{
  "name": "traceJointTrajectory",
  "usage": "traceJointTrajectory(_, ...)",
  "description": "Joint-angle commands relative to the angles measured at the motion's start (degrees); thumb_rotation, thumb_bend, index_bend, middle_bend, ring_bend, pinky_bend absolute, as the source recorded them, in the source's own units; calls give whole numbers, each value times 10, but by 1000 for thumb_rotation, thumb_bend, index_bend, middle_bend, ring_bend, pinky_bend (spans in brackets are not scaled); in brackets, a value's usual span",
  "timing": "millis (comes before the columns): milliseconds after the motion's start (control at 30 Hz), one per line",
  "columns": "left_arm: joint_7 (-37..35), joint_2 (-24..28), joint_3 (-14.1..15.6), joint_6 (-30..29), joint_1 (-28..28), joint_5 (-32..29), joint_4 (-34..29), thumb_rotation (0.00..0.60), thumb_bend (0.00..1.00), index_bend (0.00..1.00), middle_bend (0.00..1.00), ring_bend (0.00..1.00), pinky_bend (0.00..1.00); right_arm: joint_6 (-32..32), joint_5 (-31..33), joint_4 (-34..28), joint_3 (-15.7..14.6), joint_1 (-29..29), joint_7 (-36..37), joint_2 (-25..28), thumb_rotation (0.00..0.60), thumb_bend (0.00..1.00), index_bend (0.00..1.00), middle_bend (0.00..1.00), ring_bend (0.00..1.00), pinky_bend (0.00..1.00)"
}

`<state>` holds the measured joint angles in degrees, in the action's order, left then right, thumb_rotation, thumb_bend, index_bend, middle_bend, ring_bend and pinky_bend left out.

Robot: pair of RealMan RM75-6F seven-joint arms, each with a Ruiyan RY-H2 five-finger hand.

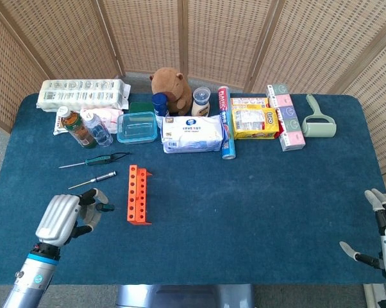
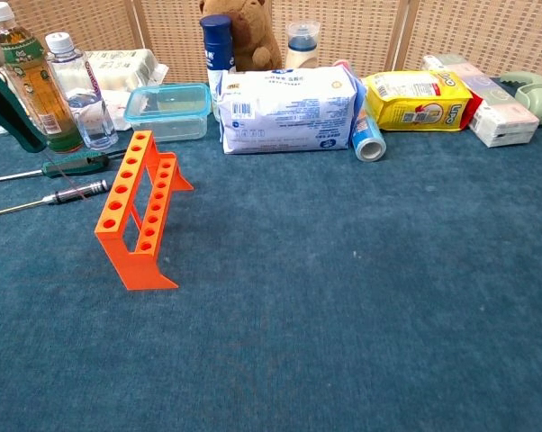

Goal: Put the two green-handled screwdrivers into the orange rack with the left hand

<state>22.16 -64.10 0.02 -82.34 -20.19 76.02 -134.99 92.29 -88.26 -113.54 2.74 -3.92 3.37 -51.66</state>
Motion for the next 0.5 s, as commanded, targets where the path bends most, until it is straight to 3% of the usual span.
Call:
traceJointTrajectory(33,0,0,5,11,1,11,0,600,392,483,780,717,856,2,-2,0,0,-1,2,1,600,104,18,43,0,5)
traceJointTrajectory(300,-10,8,8,9,16,50,0,600,391,482,780,717,857,-1,-1,0,-1,0,1,0,600,104,17,43,0,5)
traceJointTrajectory(500,-78,37,8,41,10,80,17,600,392,483,780,717,857,0,-1,0,-1,0,-5,-3,600,104,18,43,0,5)
